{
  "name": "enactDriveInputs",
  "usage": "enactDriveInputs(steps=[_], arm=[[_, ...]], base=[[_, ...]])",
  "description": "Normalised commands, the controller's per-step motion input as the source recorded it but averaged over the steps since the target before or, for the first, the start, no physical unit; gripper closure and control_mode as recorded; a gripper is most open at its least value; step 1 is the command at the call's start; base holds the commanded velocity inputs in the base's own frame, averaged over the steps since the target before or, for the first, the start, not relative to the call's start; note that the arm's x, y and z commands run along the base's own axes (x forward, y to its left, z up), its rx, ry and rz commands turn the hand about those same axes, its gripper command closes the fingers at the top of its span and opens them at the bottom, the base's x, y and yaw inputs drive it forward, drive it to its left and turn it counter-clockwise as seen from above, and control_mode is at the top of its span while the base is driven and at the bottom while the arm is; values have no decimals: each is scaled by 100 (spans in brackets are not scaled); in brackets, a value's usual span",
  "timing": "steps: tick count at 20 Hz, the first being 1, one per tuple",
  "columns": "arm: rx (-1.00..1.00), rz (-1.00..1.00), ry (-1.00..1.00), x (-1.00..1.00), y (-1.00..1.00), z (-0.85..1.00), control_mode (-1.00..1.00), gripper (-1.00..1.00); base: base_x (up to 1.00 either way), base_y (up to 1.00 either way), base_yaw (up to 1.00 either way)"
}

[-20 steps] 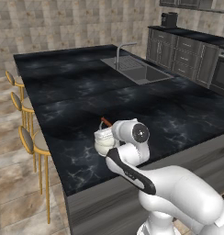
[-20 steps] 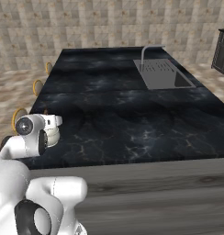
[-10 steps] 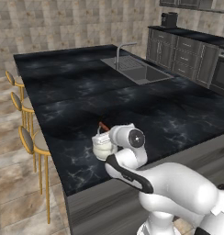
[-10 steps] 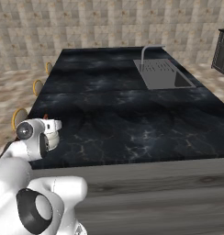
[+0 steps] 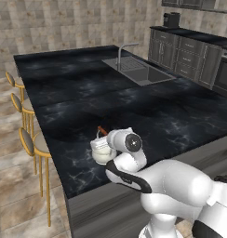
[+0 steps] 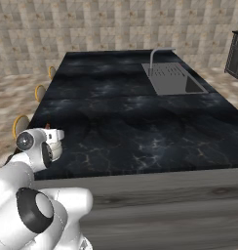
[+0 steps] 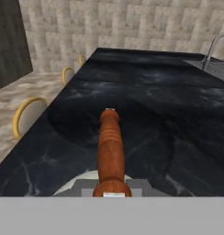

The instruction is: The kettle is done boiling. Turn off the stove, then wait for 300 timesteps before moving the kettle to the dining table.

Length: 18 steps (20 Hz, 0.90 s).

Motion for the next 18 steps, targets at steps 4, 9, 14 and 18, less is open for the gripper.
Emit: enactDriveInputs(steps=[4, 9, 14, 18], arm=[[0, 0, 0, 10, 3, -27, -100, 100], [0, 0, 0, 8, 5, -19, -100, 100], [2, 0, 0, 10, 1, -15, -100, 100], [3, 0, 0, 12, 3, -13, -100, 100]], base=[[0, 0, 0], [0, 0, 0], [0, 0, 0], [0, 0, 0]])
